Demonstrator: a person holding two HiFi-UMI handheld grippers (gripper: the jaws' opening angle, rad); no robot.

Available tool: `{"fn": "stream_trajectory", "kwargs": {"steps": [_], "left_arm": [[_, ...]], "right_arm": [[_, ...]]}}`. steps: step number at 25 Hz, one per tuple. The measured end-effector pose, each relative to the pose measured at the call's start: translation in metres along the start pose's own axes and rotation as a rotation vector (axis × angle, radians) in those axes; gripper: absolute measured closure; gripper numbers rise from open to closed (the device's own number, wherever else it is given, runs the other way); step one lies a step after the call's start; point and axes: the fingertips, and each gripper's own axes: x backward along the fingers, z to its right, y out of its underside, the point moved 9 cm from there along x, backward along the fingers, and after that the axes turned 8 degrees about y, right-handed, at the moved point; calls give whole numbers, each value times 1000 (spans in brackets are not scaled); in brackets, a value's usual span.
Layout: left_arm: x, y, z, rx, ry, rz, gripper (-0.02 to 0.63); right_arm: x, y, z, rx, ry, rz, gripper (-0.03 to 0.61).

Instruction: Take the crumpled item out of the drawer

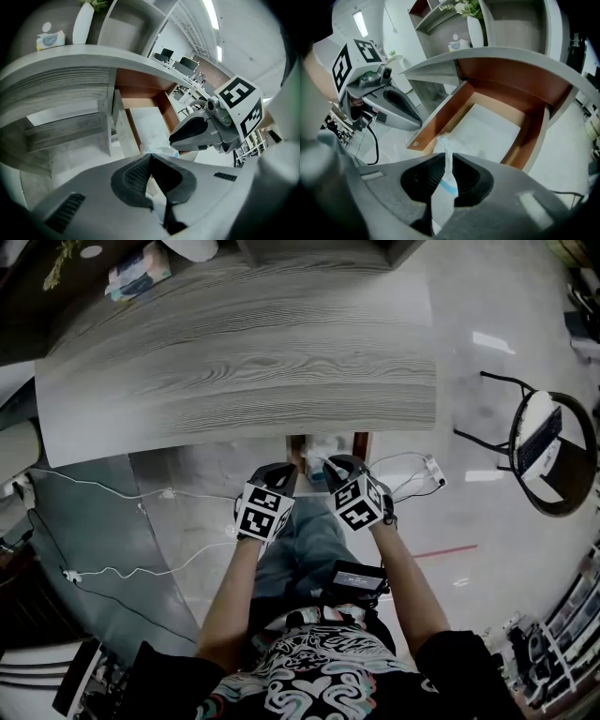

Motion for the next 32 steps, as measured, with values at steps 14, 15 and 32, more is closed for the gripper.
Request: {"fn": "stream_trajectory", "kwargs": {"steps": [14,15,32], "left_arm": [[-6,-2,-1,24,19,-17,611],[-7,-2,0,24,18,-17,611],[-5,0,-1,28,8,-17,611]], "right_arm": [[-24,-5,-5,137,2,-86,538],[-25,-5,-5,150,4,-90,537],[-29,-5,-17,329,72,-97,565]]}}
